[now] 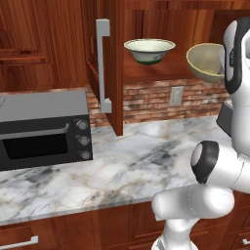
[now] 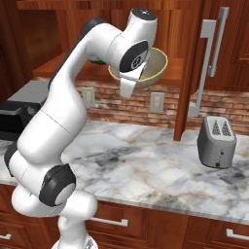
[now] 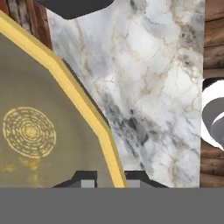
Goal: Pick up the bowls from the cabinet and place each bowl in front of a stool on the dining counter.
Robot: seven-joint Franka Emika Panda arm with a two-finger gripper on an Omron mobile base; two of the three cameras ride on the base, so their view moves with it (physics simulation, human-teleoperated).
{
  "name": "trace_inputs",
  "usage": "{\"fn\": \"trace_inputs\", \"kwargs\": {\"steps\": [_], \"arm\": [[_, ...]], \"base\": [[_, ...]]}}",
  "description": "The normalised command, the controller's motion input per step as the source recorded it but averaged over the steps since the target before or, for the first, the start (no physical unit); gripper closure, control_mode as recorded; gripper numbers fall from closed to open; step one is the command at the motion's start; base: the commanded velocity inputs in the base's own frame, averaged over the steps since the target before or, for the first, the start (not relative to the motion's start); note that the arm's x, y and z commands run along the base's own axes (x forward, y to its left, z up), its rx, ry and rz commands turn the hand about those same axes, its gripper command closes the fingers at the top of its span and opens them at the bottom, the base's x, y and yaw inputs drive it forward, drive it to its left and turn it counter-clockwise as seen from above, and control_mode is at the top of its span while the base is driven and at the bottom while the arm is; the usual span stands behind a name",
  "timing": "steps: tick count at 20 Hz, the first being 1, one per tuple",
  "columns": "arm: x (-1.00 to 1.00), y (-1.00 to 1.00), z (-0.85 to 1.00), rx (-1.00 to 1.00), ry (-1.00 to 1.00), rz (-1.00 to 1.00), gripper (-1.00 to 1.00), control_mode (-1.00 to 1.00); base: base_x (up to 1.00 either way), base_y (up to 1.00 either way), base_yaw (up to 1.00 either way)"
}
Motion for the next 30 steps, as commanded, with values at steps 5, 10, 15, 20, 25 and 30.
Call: {"fn": "trace_inputs", "kwargs": {"steps": [5, 10, 15, 20, 25, 30], "arm": [[-0.46, 0.24, 0.0, 0.04, 0.24, 0.0, 1.0, -1.0], [-0.46, 0.35, -0.09, 0.01, 0.07, 0.0, 1.0, -1.0], [-0.49, 0.47, -0.21, 0.0, 0.0, 0.0, 1.0, -1.0], [-0.54, 0.51, -0.08, 0.0, -0.1, 0.0, 1.0, -1.0], [-0.49, 0.5, 0.0, 0.0, -0.2, 0.0, 1.0, -1.0], [-0.44, 0.16, 0.0, 0.0, -0.06, 0.0, 1.0, -1.0]], "base": [[0.0, 0.0, 0.0], [0.0, 0.0, 0.0], [0.0, 0.0, 0.0], [0.0, 0.0, 0.0], [0.0, 0.0, 0.0], [0.0, 0.0, 0.0]]}}
